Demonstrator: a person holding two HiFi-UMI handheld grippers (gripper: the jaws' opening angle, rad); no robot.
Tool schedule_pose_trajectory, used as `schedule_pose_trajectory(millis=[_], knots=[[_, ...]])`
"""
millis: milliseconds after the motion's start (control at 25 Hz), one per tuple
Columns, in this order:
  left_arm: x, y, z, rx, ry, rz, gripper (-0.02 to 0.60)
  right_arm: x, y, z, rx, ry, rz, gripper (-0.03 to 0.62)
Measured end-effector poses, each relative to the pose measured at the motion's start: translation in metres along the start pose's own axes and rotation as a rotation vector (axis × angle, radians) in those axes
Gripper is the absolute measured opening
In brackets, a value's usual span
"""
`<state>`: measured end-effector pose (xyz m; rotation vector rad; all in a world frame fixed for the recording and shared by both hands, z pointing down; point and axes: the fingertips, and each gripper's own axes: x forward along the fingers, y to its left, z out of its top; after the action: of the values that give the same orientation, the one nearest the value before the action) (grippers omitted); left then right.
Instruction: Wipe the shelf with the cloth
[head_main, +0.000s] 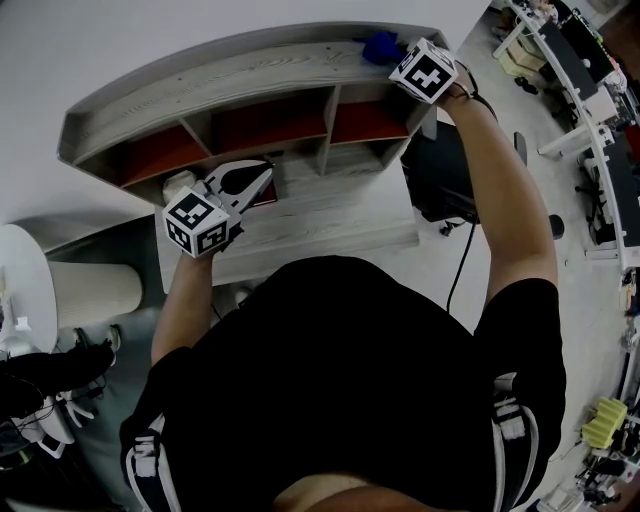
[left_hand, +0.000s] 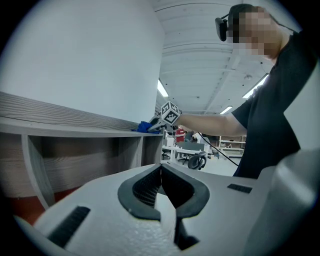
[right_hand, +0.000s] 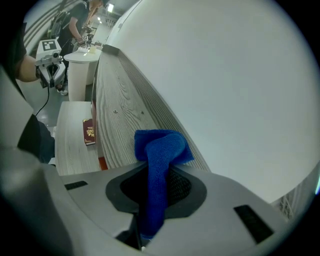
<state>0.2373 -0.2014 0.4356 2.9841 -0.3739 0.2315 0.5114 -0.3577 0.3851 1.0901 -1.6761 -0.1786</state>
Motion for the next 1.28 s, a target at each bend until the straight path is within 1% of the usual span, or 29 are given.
schedule_pose_trajectory(millis=[240,440,560,960,1280], knots=[[-0.008,0.003,-0.003,-0.004,0.002,0.005,0.017,0.002,-0.001,0.003,0.004,0.004,-0.013,0.057],[-0.021,0.006,-0.004,-0.007,-0.003,0.015,0.017,0.002,0.002,0.013,-0.071,0.034,-0.046,0.055],[-0.03,0.012,-0.006,-0.011,-0.011,0.026,0.017,0.006,0.004,0.019,-0.081,0.041,-0.05,0.055],[-0.067,0.027,-0.011,-0.026,-0.022,0.06,0.017,0.012,0.02,0.052,-0.114,0.046,-0.025,0.055],[-0.098,0.04,-0.013,-0.027,-0.025,0.08,0.017,0.018,0.038,0.094,-0.135,0.021,-0.006,0.055]])
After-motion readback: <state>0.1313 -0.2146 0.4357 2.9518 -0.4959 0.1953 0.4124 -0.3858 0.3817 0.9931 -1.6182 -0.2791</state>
